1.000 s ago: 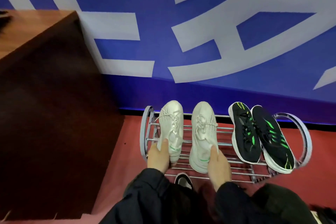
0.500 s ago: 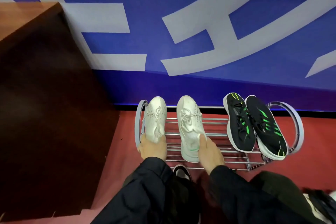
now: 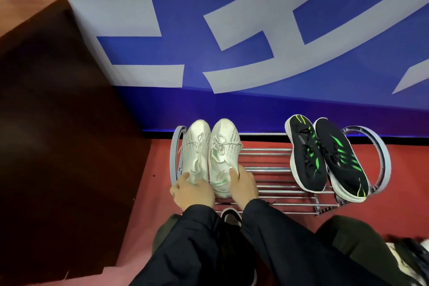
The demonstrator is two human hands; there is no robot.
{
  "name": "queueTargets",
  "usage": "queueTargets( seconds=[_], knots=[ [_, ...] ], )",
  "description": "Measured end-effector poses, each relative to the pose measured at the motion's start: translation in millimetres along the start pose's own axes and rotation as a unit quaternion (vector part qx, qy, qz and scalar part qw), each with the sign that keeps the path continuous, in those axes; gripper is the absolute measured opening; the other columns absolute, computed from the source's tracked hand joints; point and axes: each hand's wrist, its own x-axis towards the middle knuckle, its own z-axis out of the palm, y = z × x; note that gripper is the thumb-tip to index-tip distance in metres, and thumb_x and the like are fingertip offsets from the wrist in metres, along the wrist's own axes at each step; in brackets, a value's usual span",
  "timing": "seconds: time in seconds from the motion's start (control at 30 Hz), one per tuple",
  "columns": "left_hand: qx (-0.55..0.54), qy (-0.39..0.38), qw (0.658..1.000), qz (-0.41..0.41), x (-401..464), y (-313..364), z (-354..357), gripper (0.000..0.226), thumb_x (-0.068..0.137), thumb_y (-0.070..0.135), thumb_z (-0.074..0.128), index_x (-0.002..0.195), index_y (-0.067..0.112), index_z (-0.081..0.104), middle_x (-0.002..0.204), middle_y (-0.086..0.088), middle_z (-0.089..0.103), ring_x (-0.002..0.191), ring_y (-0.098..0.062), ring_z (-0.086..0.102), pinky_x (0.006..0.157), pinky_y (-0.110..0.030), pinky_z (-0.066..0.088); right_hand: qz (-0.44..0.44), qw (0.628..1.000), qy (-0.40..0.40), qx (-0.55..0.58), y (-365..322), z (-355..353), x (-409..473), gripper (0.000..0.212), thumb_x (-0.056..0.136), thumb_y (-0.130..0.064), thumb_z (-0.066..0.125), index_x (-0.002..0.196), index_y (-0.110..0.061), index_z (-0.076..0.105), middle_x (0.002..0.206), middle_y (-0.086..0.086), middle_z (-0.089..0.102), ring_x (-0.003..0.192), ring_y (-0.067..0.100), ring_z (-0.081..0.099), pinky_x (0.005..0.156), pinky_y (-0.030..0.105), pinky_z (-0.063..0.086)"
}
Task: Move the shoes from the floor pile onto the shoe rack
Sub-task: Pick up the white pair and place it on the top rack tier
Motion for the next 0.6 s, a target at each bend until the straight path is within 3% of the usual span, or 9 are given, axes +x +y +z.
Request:
queueTargets(
  seconds=[0.07,0.13,0.23,0.33,0.43,0.5,0.6],
  knots=[
    [0.028,0.022,0.999,0.04,-7,3,0,0.043,0.086,0.016,0.059,0.129,0.014,0.055,0.141,-0.017,0.041,0.124,-0.04,0.043,0.103,-0.044,0.037,-0.001,0.999,-0.015,0.029,0,-1,-1,0.046,0.096,-0.049,0.038,0.142,-0.045,0.045,0.12,0.005,0.058,0.1,0.021,0.058,0.093,0.038,0.048],
    [0.052,0.032,0.994,0.096,-12,7,-2,0.038,0.086,0.018,0.057,0.124,0.017,0.058,0.136,-0.013,0.048,0.125,-0.037,0.041,0.101,-0.042,0.035,-0.01,0.997,-0.041,0.064,3,-5,0,0.052,0.092,-0.05,0.041,0.144,-0.048,0.044,0.114,0.002,0.068,0.096,0.016,0.064,0.091,0.04,0.054],
    [0.006,-0.013,0.99,0.142,-18,13,0,0.023,0.088,0.017,0.049,0.105,0.017,0.064,0.108,-0.007,0.064,0.106,-0.029,0.055,0.089,-0.035,0.044,0.025,0.991,-0.098,0.087,5,-23,-3,0.054,0.093,-0.035,0.052,0.147,-0.032,0.048,0.102,0.003,0.072,0.078,0.018,0.065,0.071,0.036,0.053],
    [-0.048,-0.114,0.981,0.149,-34,20,5,0.017,0.091,0.016,0.047,0.098,0.017,0.062,0.083,0.002,0.062,0.086,-0.024,0.061,0.078,-0.029,0.045,0.037,0.992,-0.101,0.061,2,-48,-8,0.043,0.094,-0.027,0.058,0.136,-0.018,0.057,0.107,0.002,0.07,0.079,0.02,0.065,0.075,0.037,0.055],
    [-0.046,-0.185,0.965,0.179,-46,25,15,0.009,0.089,0.019,0.053,0.091,0.023,0.061,0.078,0.003,0.062,0.075,-0.02,0.061,0.072,-0.028,0.049,0.018,0.994,-0.07,0.081,-9,-89,-17,0.023,0.097,-0.019,0.054,0.116,-0.013,0.065,0.093,0.0,0.066,0.074,0.017,0.063,0.062,0.024,0.052],
    [-0.057,-0.223,0.955,0.19,-59,35,24,0.009,0.086,0.021,0.057,0.092,0.024,0.063,0.078,0.002,0.061,0.07,-0.018,0.058,0.071,-0.028,0.047,0.0,0.995,-0.05,0.085,-15,-120,-20,0.021,0.097,-0.018,0.052,0.105,-0.007,0.067,0.088,0.002,0.064,0.071,0.018,0.062,0.061,0.025,0.048],
    [-0.062,-0.241,0.941,0.228,-82,53,41,0.014,0.087,0.017,0.058,0.097,0.017,0.066,0.081,0.003,0.063,0.069,-0.014,0.055,0.071,-0.028,0.045,-0.012,0.994,-0.042,0.097,-15,-165,-25,0.023,0.098,-0.02,0.054,0.103,-0.003,0.068,0.084,0.003,0.066,0.064,0.016,0.06,0.058,0.028,0.046]
  ],
)
